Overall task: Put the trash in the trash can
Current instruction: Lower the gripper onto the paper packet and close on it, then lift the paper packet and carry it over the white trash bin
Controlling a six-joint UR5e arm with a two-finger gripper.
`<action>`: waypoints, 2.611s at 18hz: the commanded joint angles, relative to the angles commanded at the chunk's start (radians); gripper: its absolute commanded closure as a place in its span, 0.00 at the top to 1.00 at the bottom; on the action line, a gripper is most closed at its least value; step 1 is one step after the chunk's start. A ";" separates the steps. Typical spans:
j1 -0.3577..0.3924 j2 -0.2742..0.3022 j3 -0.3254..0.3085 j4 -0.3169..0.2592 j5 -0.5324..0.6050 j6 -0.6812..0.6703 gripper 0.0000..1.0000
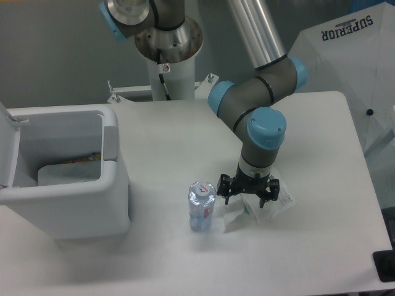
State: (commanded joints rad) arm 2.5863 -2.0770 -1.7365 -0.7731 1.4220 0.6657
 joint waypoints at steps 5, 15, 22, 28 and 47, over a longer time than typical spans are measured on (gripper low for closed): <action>-0.011 -0.011 0.000 0.000 0.006 -0.002 0.87; -0.014 -0.003 -0.005 0.000 0.006 -0.003 0.18; -0.014 0.011 -0.014 -0.003 0.006 -0.003 0.00; 0.046 0.113 -0.002 -0.006 -0.006 -0.005 0.00; 0.202 0.339 0.325 -0.006 -0.353 -0.831 0.02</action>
State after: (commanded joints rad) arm 2.7888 -1.7383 -1.4113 -0.7792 1.0694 -0.1650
